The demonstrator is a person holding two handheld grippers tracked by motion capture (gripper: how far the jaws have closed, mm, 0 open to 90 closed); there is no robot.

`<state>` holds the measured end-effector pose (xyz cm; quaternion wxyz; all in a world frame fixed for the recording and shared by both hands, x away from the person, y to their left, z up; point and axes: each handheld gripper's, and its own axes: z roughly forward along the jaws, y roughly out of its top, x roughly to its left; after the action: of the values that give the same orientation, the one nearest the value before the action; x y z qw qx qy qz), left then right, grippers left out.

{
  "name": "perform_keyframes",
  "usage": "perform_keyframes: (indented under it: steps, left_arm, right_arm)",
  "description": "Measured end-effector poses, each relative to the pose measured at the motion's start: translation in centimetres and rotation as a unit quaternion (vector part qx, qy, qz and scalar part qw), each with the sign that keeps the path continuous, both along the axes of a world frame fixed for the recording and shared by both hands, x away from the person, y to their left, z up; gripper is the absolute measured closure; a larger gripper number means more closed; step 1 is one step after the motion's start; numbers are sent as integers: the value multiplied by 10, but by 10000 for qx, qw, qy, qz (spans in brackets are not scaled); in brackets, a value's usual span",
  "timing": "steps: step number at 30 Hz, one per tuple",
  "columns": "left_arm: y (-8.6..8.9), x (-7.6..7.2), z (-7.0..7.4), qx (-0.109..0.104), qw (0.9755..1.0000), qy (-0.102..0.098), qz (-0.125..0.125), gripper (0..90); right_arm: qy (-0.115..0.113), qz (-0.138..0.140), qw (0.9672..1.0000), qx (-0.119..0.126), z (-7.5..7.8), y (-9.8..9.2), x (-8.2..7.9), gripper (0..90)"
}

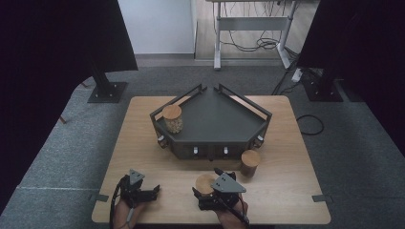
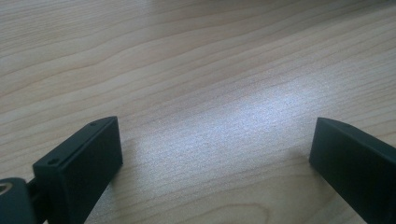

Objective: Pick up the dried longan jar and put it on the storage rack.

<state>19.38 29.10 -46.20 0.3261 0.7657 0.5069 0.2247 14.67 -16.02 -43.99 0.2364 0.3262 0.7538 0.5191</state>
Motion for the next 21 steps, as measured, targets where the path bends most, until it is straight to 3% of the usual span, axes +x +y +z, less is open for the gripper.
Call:
perform_keyframes:
  steps: [21]
  left_arm:
    - [1, 0, 0, -5, 10000, 1, -48, 23]
  right_arm:
    - [132, -53, 9997, -180, -10, 8, 3, 42]
